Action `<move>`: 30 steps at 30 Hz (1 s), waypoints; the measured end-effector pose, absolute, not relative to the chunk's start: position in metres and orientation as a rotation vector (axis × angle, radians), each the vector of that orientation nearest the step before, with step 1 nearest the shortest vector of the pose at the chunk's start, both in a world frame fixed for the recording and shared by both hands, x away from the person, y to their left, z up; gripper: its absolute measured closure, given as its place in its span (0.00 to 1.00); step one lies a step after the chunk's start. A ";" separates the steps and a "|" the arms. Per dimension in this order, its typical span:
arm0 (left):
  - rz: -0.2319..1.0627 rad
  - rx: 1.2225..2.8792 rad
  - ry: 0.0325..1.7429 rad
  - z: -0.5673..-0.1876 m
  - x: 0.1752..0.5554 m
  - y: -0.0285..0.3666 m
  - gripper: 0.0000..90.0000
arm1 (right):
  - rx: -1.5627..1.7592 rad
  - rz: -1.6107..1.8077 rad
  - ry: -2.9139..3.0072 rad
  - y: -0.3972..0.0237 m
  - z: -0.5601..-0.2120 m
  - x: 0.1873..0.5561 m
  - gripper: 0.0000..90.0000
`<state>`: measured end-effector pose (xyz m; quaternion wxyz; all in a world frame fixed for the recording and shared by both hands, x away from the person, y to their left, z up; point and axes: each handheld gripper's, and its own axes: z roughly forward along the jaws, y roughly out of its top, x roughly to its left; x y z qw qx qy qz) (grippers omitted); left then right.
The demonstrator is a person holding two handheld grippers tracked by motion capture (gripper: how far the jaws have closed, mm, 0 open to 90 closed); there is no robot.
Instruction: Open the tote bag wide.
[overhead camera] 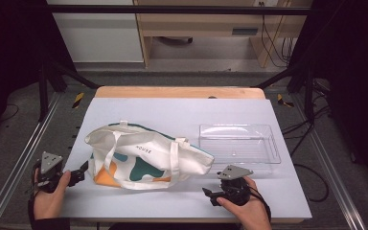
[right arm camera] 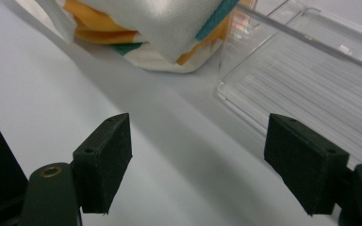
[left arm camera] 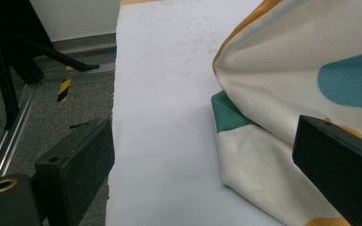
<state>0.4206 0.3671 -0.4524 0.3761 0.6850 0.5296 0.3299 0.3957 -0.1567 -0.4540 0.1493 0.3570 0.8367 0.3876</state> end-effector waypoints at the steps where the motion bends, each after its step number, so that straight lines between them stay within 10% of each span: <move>1: 0.844 1.752 1.355 -0.452 0.421 0.367 0.07 | 1.026 1.114 2.405 -0.157 -0.454 0.396 0.27; 16: 0.798 1.748 1.232 -0.418 0.416 0.358 0.10 | 1.005 1.192 2.318 -0.165 -0.438 0.387 0.50; 30: 0.794 1.830 0.995 -0.327 0.441 0.332 0.28 | 0.758 1.297 2.305 -0.135 -0.342 0.403 0.72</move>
